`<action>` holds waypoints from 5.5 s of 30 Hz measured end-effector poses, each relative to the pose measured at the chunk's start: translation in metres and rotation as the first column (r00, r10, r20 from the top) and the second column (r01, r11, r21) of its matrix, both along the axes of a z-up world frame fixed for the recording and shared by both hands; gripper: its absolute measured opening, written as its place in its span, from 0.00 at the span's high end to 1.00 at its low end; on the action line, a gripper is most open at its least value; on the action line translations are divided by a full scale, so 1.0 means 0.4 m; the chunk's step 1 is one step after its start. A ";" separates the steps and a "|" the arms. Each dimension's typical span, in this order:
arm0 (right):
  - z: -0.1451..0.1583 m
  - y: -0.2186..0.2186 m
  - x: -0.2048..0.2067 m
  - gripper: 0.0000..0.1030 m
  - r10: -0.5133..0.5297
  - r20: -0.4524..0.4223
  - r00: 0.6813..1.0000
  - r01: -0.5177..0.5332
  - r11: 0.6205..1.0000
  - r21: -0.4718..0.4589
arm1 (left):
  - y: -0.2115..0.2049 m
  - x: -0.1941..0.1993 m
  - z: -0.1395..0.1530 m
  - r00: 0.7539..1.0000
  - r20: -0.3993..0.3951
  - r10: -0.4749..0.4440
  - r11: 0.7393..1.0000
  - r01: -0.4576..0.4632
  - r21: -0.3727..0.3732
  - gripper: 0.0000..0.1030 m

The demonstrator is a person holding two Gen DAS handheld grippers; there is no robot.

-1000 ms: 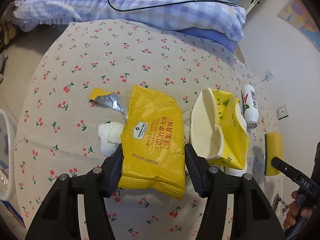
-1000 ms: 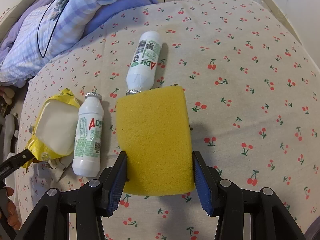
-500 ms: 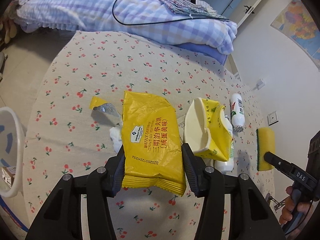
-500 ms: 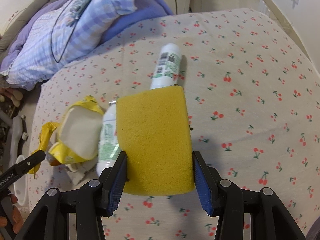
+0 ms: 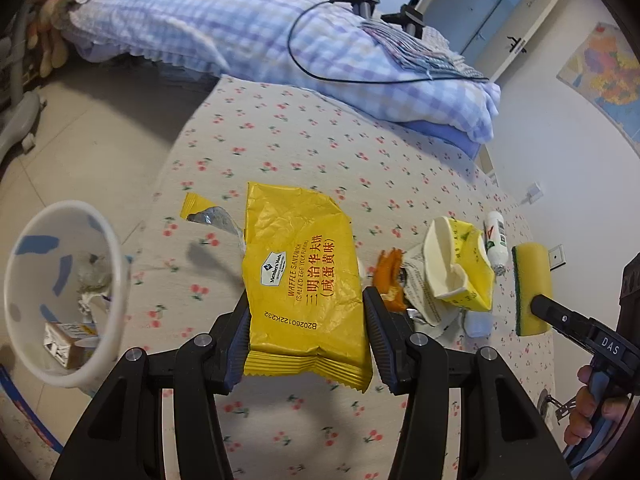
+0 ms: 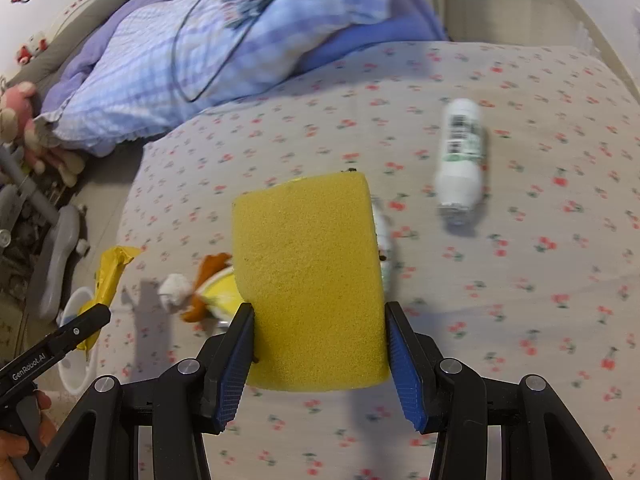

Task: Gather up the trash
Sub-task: 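Carry the wrapper over the wastebasket and open the left gripper while the right carries the sponge, then lower the yellow sponge into the wastebasket and open the right gripper, then move the right gripper back to the bed and grasp a white yogurt bottle, then grasp the yellow paper carton with the left gripper while the right holds the bottle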

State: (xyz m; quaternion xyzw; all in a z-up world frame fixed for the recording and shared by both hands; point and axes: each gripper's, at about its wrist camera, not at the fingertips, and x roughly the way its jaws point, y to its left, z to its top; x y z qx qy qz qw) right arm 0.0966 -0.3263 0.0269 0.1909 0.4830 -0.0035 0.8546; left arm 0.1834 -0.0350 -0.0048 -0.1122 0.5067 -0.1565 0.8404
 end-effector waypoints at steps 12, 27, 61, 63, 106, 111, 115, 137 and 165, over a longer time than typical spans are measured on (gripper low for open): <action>0.000 0.196 0.070 0.47 0.118 0.013 0.993 -0.118 0.993 0.011 | 0.211 -0.031 -0.009 0.994 0.003 0.110 0.993 -0.110 0.031 0.47; -0.052 0.450 0.139 0.47 0.266 -0.009 0.964 -0.266 0.964 0.013 | 0.464 -0.054 -0.073 0.962 -0.054 0.268 0.962 -0.264 0.065 0.46; -0.185 0.858 0.224 0.45 0.485 -0.058 0.873 -0.487 0.873 -0.020 | 0.699 -0.154 -0.108 0.907 -0.057 0.416 0.875 -0.383 0.297 0.14; -0.187 0.868 0.226 0.43 0.496 -0.038 0.868 -0.496 0.868 0.001 | 0.709 -0.158 -0.110 0.904 -0.058 0.424 0.872 -0.390 0.295 0.14; -0.016 0.214 0.100 0.24 0.135 0.006 0.991 -0.132 0.975 -0.180 | 0.314 -0.083 -0.010 0.981 -0.025 0.192 0.961 -0.183 0.207 0.12; -0.024 0.100 0.084 0.24 0.062 -0.009 0.998 -0.062 0.979 -0.193 | 0.247 -0.067 -0.003 0.987 -0.023 0.161 0.969 -0.153 0.195 0.12; -0.055 0.021 0.080 0.24 -0.001 -0.050 0.999 -0.009 0.979 -0.202 | 0.188 -0.056 -0.001 0.991 -0.024 0.131 0.974 -0.124 0.191 0.12; -0.189 -0.031 0.130 0.59 -0.042 -0.233 0.972 0.010 0.991 -0.135 | -0.105 -0.018 0.014 0.997 -0.062 -0.038 0.997 0.042 0.072 0.12; -0.140 -0.291 -0.083 0.60 -0.144 -0.174 0.974 0.118 0.981 -0.155 | -0.404 0.052 -0.119 0.989 -0.109 -0.101 0.988 0.087 -0.126 0.35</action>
